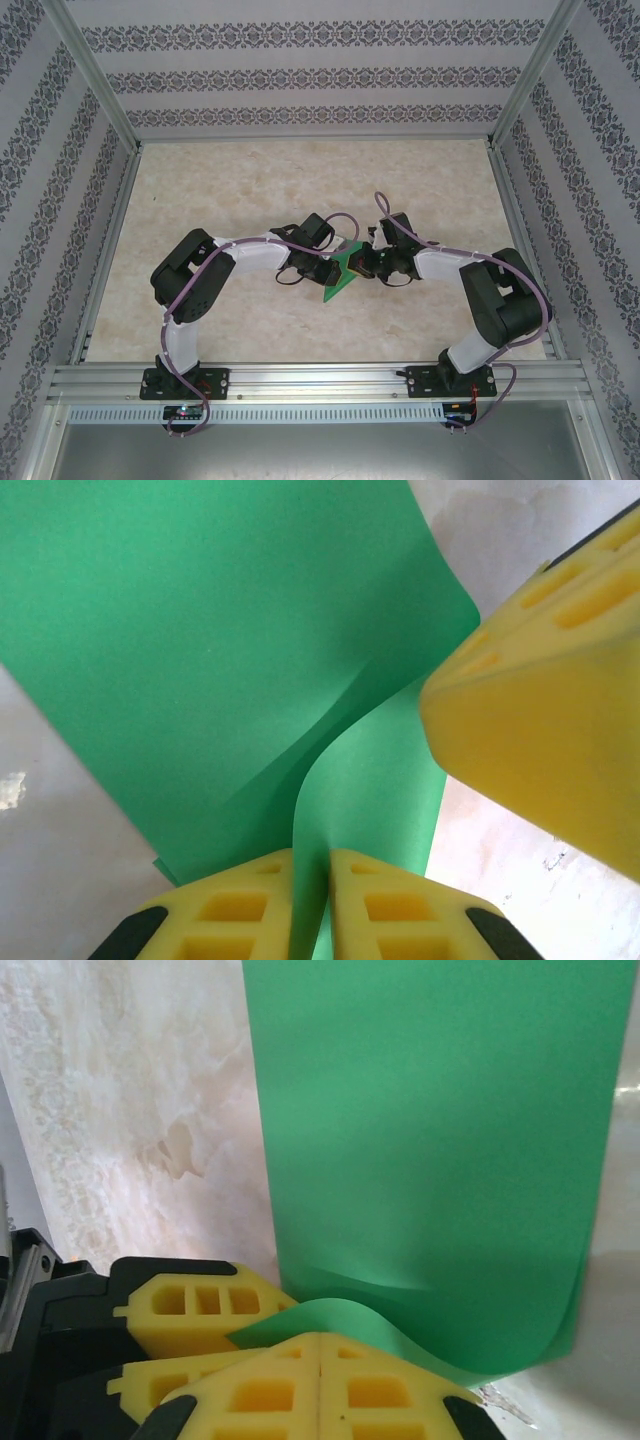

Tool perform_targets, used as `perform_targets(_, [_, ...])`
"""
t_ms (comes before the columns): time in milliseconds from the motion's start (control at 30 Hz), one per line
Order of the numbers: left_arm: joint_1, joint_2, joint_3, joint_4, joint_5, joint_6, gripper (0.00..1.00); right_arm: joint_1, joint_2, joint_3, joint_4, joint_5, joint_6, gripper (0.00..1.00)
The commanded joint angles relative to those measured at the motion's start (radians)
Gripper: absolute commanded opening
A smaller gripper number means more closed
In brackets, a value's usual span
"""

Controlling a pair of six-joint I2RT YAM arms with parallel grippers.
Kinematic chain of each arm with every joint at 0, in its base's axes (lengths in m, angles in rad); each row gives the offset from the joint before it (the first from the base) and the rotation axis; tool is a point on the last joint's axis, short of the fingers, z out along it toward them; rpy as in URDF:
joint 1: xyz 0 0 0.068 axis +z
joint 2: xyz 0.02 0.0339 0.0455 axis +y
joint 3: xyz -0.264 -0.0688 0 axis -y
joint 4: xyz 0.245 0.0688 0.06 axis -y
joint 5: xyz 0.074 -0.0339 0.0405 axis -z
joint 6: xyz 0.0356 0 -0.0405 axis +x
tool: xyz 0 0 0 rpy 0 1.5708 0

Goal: Fold a paper plane with a square sheet of paper (pick it up from the middle)
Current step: Third fold the triangle at the center of the table.

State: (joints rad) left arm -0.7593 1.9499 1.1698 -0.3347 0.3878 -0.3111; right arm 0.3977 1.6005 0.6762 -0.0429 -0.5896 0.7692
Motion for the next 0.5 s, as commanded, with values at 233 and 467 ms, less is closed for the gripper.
perform_targets(233, [0.006, 0.04, -0.002, -0.032, -0.009, 0.023, 0.16, -0.002, 0.061, -0.029, 0.067, -0.012, -0.016, 0.05])
perform_targets(467, [0.005, 0.045, 0.002, -0.044, -0.016, 0.032, 0.15, -0.014, 0.093, -0.05, 0.074, 0.016, -0.034, 0.05])
